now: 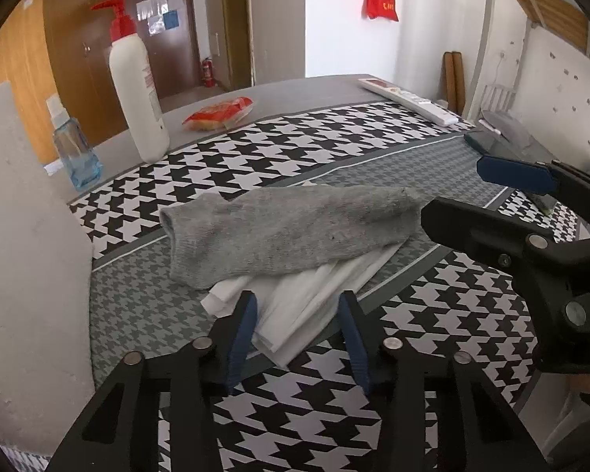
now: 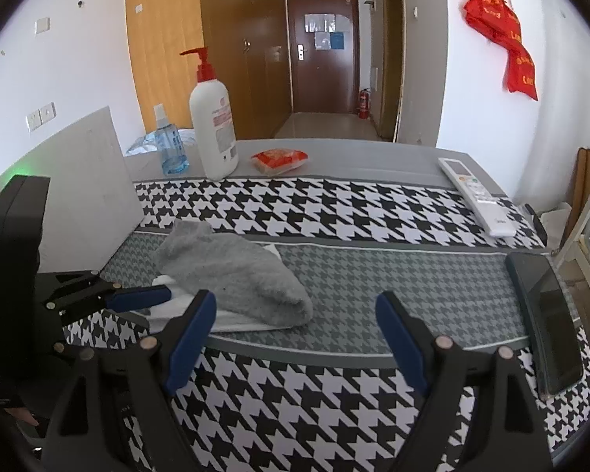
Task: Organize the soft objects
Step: 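Move the left gripper down onto the white towel under the grey cloth, then close the left gripper on the white towel while the right gripper closes on the grey cloth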
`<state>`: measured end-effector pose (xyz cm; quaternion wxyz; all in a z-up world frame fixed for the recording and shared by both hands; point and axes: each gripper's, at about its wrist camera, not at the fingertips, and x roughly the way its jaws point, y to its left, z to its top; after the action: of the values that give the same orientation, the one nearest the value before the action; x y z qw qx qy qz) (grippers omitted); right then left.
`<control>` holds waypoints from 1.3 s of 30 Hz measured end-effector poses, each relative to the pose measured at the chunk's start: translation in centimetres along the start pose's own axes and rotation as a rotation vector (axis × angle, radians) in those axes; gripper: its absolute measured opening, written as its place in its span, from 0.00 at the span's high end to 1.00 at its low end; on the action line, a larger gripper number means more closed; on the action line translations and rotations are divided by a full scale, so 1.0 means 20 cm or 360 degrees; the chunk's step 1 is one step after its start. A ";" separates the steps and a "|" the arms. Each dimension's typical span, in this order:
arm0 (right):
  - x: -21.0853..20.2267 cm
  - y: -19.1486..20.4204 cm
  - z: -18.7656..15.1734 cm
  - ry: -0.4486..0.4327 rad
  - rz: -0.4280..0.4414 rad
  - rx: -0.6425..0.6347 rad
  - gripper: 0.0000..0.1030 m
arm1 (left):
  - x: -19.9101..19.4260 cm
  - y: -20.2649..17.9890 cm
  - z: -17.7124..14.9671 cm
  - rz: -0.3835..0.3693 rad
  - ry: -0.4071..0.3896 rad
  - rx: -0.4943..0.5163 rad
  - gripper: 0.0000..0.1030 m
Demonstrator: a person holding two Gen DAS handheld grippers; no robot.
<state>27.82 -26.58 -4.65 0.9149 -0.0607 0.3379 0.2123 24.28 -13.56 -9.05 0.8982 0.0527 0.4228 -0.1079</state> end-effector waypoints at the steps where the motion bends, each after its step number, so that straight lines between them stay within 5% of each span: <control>1: 0.01 0.00 0.00 0.0004 -0.0002 -0.0006 0.16 | 0.00 0.01 0.00 0.0005 -0.0001 -0.0005 0.63; 9: 0.07 0.04 0.04 0.0047 0.0040 -0.0065 0.16 | -0.03 0.04 -0.02 -0.0064 -0.0014 -0.0021 0.83; 22: 0.20 0.06 0.07 0.0156 0.0108 -0.0083 0.20 | -0.04 0.07 -0.03 -0.0154 -0.0020 -0.0064 0.90; 25: 0.23 0.05 0.07 0.0180 0.0119 -0.0058 0.28 | -0.04 0.08 -0.03 -0.0156 -0.0020 -0.0073 0.90; 32: 0.28 0.03 0.05 0.0272 0.0068 -0.0048 0.78 | -0.04 0.09 -0.03 -0.0152 -0.0021 -0.0093 0.90; 35: 0.25 0.01 0.05 0.0255 0.0079 -0.0010 0.89 | -0.04 0.10 -0.04 -0.0148 -0.0021 -0.0109 0.90; 39: 0.18 0.02 0.03 0.0230 0.0044 -0.0017 0.90 | -0.05 0.10 -0.04 -0.0135 -0.0028 -0.0115 0.90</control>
<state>30.38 -24.89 -6.50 0.8848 -0.0759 0.4026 0.2217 23.60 -11.29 -8.85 0.8978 0.0013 0.4205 -0.1311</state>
